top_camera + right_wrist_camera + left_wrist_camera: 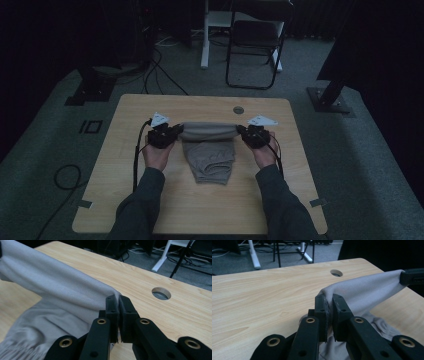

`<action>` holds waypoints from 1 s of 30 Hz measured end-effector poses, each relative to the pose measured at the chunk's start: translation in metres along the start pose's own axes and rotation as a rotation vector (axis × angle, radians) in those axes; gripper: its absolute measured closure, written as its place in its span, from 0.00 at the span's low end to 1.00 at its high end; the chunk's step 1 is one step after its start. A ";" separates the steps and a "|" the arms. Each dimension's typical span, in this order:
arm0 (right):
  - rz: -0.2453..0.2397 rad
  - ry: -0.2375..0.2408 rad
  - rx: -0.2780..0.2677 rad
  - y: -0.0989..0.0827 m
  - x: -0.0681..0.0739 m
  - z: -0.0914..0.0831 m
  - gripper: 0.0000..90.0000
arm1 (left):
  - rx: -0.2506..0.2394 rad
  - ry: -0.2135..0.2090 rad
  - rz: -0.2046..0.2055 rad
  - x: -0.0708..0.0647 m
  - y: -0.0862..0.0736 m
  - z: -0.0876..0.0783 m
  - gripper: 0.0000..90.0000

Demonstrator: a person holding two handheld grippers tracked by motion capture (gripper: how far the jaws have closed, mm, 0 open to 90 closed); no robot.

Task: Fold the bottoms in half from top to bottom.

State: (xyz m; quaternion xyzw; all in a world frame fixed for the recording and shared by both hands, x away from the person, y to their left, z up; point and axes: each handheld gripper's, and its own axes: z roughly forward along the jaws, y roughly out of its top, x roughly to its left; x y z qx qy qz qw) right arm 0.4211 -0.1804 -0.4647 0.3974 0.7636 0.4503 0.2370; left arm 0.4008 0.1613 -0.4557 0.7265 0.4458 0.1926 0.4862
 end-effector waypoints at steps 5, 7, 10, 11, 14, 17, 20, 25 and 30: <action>-0.031 0.020 -0.013 -0.006 0.007 -0.016 0.98 | -0.009 -0.029 0.013 -0.005 -0.005 -0.012 0.93; -0.039 0.024 -0.017 -0.010 0.010 -0.021 0.98 | -0.010 -0.047 0.018 -0.008 -0.009 -0.017 0.93; -0.047 0.040 -0.019 -0.019 0.014 -0.031 0.98 | -0.010 -0.069 0.030 -0.013 -0.016 -0.026 0.93; -0.047 0.050 -0.018 -0.023 0.016 -0.034 0.98 | -0.006 -0.079 0.031 -0.014 -0.020 -0.028 0.93; -0.049 0.070 -0.004 -0.037 0.021 -0.041 0.98 | 0.021 -0.114 0.018 -0.018 -0.037 -0.032 0.92; -0.048 0.089 0.024 -0.053 0.025 -0.045 0.97 | 0.054 -0.139 0.004 -0.021 -0.055 -0.034 0.92; -0.032 0.117 0.051 -0.068 0.028 -0.048 0.97 | 0.087 -0.154 0.003 -0.024 -0.069 -0.034 0.92; -0.045 0.138 0.103 -0.086 0.035 -0.050 0.97 | 0.127 -0.173 0.005 -0.028 -0.084 -0.036 0.91; -0.069 0.170 0.130 -0.091 0.037 -0.054 0.89 | 0.153 -0.211 0.027 -0.032 -0.092 -0.040 0.83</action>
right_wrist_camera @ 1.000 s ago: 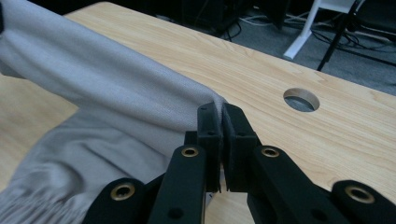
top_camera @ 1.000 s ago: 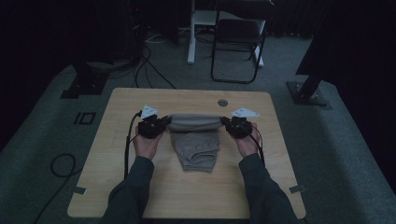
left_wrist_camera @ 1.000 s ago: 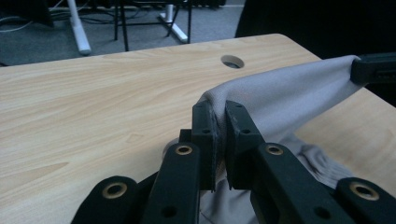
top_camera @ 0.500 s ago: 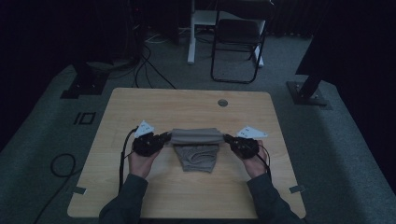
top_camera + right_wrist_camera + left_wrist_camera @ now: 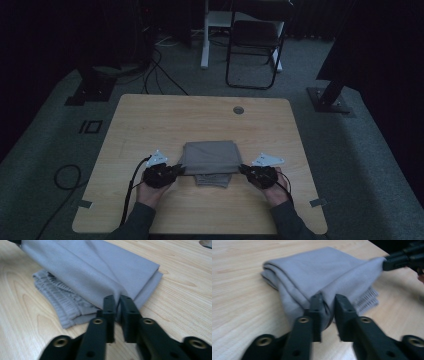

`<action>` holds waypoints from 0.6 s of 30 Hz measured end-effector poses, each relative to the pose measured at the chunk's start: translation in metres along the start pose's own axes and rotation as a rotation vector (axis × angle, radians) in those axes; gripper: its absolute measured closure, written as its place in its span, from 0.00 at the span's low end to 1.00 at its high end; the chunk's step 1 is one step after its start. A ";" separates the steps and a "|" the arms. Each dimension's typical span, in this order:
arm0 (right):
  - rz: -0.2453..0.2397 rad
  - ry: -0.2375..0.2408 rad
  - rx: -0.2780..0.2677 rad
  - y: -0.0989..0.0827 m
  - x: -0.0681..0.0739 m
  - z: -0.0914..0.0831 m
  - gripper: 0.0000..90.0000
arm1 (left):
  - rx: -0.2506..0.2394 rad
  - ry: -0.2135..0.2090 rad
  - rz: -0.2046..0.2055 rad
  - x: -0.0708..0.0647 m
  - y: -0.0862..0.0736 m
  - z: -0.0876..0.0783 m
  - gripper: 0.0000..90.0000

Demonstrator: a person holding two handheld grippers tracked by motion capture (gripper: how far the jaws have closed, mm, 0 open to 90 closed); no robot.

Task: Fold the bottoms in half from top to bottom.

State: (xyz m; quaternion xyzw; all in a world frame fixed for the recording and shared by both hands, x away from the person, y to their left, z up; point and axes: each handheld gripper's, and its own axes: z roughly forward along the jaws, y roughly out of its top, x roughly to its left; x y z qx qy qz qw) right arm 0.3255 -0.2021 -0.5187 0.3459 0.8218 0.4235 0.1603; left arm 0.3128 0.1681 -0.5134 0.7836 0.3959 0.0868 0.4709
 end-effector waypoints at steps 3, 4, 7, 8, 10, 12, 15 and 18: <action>-0.003 0.032 -0.040 0.002 -0.001 -0.004 0.70 | -0.037 -0.003 0.002 0.002 0.005 -0.005 0.73; -0.001 0.033 -0.056 0.004 -0.001 -0.005 0.67 | -0.054 0.000 0.000 0.003 0.008 -0.007 0.72; 0.005 0.012 -0.088 0.014 -0.003 -0.007 0.66 | -0.070 0.023 -0.003 0.006 0.019 -0.007 0.71; 0.012 0.003 -0.089 0.017 -0.003 -0.006 0.65 | -0.072 0.029 -0.006 0.007 0.022 -0.005 0.71; 0.020 -0.013 -0.072 0.021 -0.005 0.001 0.63 | -0.057 0.042 -0.009 0.009 0.026 0.002 0.69; 0.049 -0.025 -0.043 0.023 -0.008 0.012 0.62 | -0.035 0.052 -0.020 0.010 0.027 0.014 0.68; 0.080 -0.013 -0.004 0.020 -0.008 0.029 0.61 | 0.019 0.051 -0.013 0.007 0.024 0.031 0.67; 0.065 0.003 0.047 0.014 -0.004 0.039 0.60 | 0.054 0.046 0.008 0.002 0.020 0.041 0.67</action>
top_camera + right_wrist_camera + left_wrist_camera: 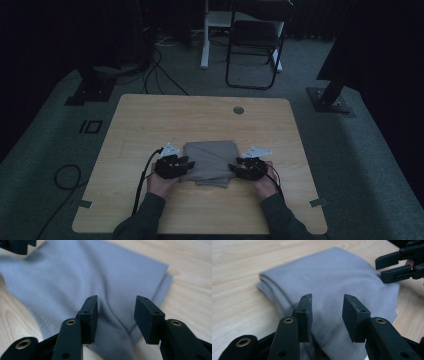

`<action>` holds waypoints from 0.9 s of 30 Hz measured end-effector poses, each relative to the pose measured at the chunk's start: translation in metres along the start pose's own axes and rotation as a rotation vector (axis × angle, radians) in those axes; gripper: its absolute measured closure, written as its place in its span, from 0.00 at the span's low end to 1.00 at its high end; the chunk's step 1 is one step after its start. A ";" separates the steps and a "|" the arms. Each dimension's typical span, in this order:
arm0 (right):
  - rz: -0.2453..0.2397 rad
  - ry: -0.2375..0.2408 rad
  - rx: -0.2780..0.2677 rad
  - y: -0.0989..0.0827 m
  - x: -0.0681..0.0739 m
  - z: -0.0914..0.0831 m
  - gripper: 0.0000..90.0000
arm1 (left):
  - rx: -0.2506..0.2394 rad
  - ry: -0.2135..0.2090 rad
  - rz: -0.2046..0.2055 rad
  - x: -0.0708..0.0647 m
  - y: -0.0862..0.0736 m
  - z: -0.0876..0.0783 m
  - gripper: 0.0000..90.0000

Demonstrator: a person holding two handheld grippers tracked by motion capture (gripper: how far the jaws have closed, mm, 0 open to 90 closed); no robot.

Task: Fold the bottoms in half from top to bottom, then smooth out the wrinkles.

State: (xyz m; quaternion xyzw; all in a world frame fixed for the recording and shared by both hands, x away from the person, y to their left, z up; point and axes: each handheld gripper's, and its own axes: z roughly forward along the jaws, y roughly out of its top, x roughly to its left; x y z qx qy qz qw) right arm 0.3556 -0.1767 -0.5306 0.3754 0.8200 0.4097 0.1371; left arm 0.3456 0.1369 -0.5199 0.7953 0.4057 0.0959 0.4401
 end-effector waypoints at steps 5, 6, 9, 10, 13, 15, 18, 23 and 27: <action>-0.005 0.022 0.014 -0.004 0.004 0.000 0.59 | 0.017 -0.002 0.018 -0.005 -0.003 0.003 0.66; -0.008 0.026 0.018 -0.005 0.005 0.001 0.58 | 0.020 -0.002 0.018 -0.005 -0.004 0.004 0.66; -0.016 0.031 0.029 -0.006 0.008 0.002 0.57 | 0.033 -0.007 0.022 -0.007 -0.006 0.005 0.66; -0.016 0.034 0.034 -0.007 0.008 0.002 0.57 | 0.035 -0.008 0.022 -0.008 -0.007 0.006 0.66; -0.015 0.040 0.042 -0.008 0.009 0.003 0.55 | 0.048 -0.011 0.024 -0.010 -0.010 0.008 0.65; -0.019 0.047 0.045 -0.008 0.010 0.003 0.54 | 0.056 -0.015 0.024 -0.011 -0.013 0.008 0.65; -0.024 0.056 0.057 -0.010 0.011 0.002 0.53 | 0.069 -0.021 0.025 -0.014 -0.019 0.008 0.65; -0.019 0.061 0.072 -0.014 0.013 0.002 0.53 | 0.085 -0.021 0.018 -0.016 -0.024 0.005 0.65; -0.026 0.052 0.087 -0.017 0.014 0.003 0.54 | 0.122 0.004 0.023 -0.017 -0.032 0.004 0.66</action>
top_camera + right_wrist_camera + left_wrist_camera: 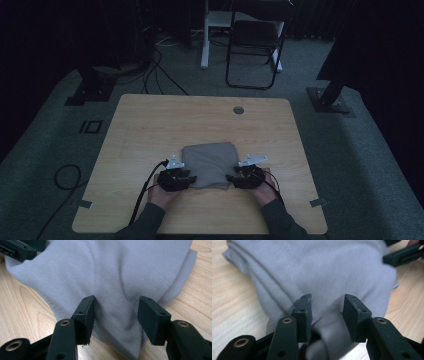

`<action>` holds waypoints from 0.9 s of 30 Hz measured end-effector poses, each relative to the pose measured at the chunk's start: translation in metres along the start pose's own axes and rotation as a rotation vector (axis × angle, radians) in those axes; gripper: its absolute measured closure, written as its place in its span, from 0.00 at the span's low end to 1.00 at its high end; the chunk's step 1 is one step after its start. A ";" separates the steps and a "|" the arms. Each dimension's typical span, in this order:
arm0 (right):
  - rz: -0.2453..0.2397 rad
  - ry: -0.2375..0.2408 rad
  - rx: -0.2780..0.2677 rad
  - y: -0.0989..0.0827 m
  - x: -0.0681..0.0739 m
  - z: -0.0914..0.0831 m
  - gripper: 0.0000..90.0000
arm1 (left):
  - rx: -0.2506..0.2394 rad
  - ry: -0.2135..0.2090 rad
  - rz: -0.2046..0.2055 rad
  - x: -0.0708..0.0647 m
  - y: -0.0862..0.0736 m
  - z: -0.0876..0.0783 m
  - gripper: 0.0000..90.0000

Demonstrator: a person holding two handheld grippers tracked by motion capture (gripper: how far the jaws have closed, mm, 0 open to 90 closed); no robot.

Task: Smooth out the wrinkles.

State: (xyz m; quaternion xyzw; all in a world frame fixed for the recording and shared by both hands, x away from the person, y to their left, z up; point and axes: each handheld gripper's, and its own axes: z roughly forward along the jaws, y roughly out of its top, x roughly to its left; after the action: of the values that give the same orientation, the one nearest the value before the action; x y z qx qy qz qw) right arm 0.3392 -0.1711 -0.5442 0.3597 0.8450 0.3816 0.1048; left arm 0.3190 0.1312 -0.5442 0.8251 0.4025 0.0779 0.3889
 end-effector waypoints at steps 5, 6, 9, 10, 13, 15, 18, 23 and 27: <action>0.010 -0.002 0.012 -0.001 -0.001 0.004 0.55 | 0.006 0.030 0.010 0.000 -0.001 0.002 0.66; 0.014 -0.002 0.011 -0.001 -0.001 0.004 0.55 | 0.004 0.036 0.016 -0.001 0.000 0.003 0.67; 0.011 -0.002 0.007 0.001 -0.002 0.007 0.55 | 0.003 0.063 0.022 0.002 0.002 0.004 0.67; 0.015 -0.004 0.005 0.002 -0.003 0.008 0.55 | -0.002 0.070 0.017 0.003 0.002 0.005 0.68; 0.026 -0.006 -0.006 0.005 -0.005 0.013 0.55 | -0.009 0.092 0.006 0.010 0.006 0.008 0.68; 0.023 -0.008 -0.011 0.007 -0.006 0.016 0.55 | -0.013 0.112 0.002 0.015 0.009 0.010 0.68; 0.028 -0.020 -0.014 0.011 -0.007 0.021 0.55 | -0.020 0.136 -0.012 0.024 0.015 0.014 0.69; 0.036 -0.039 -0.027 0.016 -0.009 0.027 0.55 | -0.036 0.168 -0.045 0.042 0.026 0.023 0.69; 0.053 -0.038 -0.030 0.021 -0.015 0.030 0.51 | -0.046 0.176 -0.065 0.049 0.029 0.024 0.68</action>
State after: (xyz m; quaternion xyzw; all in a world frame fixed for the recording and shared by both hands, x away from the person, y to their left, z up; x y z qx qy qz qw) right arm 0.3745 -0.1546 -0.5510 0.3873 0.8273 0.3901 0.1161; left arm 0.3793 0.1423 -0.5494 0.7924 0.4599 0.1467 0.3730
